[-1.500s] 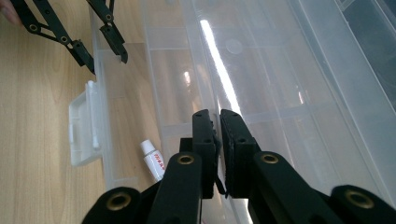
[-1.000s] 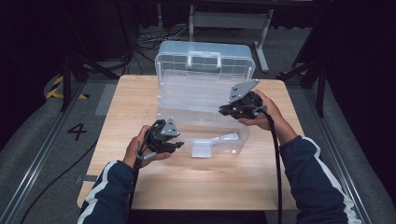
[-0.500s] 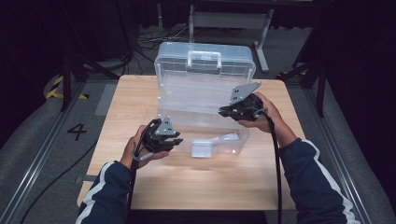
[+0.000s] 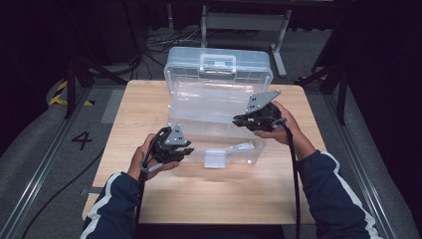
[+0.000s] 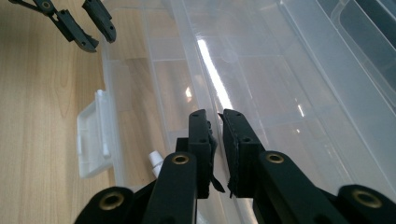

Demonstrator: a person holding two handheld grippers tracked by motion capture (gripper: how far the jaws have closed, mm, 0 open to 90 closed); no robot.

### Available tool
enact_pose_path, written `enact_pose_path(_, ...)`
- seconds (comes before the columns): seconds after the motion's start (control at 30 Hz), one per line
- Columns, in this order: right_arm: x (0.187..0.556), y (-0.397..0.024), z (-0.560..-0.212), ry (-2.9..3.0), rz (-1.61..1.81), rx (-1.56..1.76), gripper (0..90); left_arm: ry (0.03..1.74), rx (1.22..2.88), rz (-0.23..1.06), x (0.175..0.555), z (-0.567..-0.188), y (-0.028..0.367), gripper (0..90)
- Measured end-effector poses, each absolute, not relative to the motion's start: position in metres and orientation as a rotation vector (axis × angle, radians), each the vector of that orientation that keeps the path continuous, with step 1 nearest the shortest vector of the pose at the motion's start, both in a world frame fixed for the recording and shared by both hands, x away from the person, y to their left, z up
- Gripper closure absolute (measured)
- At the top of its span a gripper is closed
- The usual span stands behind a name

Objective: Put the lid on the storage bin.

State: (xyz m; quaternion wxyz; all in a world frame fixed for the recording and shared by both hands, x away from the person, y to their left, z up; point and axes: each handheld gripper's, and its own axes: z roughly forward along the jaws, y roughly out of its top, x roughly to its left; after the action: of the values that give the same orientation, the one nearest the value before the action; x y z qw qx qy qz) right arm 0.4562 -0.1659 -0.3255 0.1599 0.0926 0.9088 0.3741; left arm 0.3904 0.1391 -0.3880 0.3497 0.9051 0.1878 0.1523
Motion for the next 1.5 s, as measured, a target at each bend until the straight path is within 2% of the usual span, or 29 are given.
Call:
enact_pose_path(0.43, 0.452, -0.169, -0.331, 2.559, 1.106, 0.262, 83.0, 0.516, 2.303, 0.395, 0.38, -0.375, 0.163, 76.0)
enact_pose_path(0.6, 0.453, -0.169, -0.33, 2.565, 1.107, 0.255, 83.4, 0.563, 2.257, 0.414, 0.376, -0.37, 0.183, 81.7)
enact_pose_path(0.7, 0.452, -0.169, -0.33, 2.561, 1.107, 0.259, 83.4, 0.609, 2.218, 0.43, 0.379, -0.369, 0.195, 89.7)
enact_pose_path(1.13, 0.451, -0.169, -0.332, 2.552, 1.115, 0.264, 83.4, 0.77, 2.097, 0.612, 0.409, -0.365, 0.224, 90.0)
enact_pose_path(1.5, 0.449, -0.168, -0.332, 2.54, 1.1, 0.263, 83.2, 0.818, 1.97, 0.547, 0.444, -0.365, 0.23, 90.0)
